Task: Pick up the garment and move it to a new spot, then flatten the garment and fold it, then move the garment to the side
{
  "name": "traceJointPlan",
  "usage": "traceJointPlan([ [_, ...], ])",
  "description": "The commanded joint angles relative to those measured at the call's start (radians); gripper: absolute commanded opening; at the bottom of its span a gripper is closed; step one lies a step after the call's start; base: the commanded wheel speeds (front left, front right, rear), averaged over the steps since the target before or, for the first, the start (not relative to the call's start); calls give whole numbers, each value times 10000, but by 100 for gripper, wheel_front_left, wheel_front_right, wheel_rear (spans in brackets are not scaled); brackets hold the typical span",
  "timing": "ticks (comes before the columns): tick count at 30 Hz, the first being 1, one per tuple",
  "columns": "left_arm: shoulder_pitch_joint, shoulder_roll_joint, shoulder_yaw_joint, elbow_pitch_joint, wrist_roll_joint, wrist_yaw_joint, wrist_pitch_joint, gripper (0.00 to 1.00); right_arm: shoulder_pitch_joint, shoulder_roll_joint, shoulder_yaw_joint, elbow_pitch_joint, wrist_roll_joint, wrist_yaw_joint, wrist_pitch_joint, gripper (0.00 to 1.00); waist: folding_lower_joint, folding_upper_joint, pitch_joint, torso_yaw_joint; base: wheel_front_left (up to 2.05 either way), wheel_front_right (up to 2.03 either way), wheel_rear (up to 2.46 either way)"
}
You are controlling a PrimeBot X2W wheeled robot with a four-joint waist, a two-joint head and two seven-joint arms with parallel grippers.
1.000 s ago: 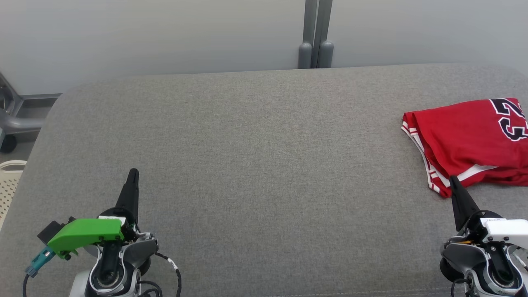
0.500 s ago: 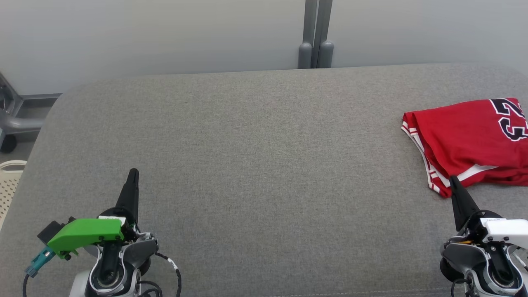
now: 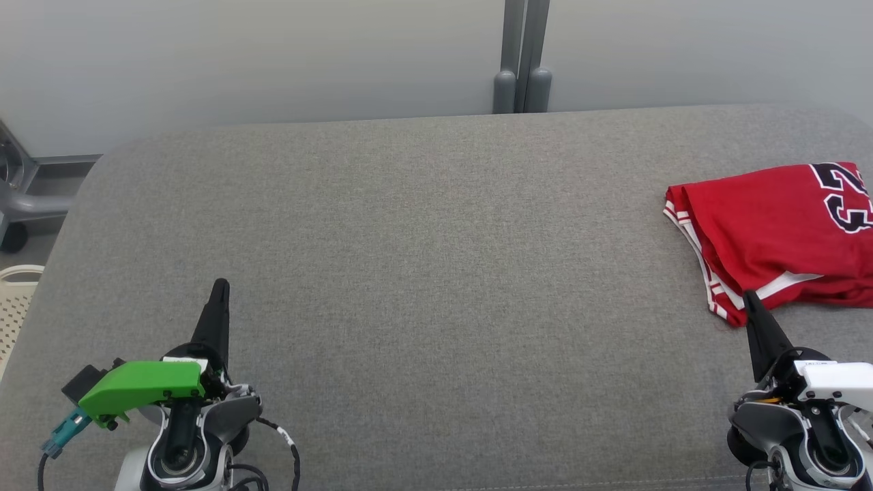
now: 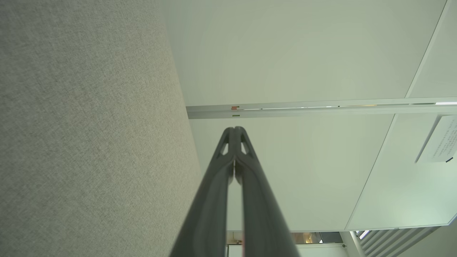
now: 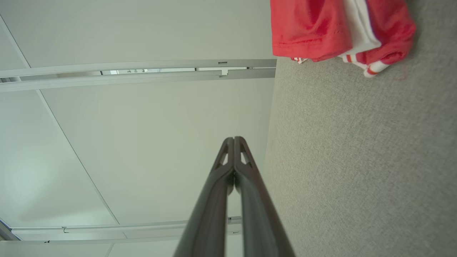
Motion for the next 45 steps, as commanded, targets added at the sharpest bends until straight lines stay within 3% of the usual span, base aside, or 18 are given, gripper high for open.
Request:
traceJointPlan([
  [1,-137,0,38,15,-42,-54,29,0,-88,-41,-15,-31,41,4,35,0,0,0,0,0,0,0,0],
  [45,-136,0,36,13,-44,-54,27,0,-88,-41,-13,-32,42,4,34,0,0,0,0,0,0,0,0],
])
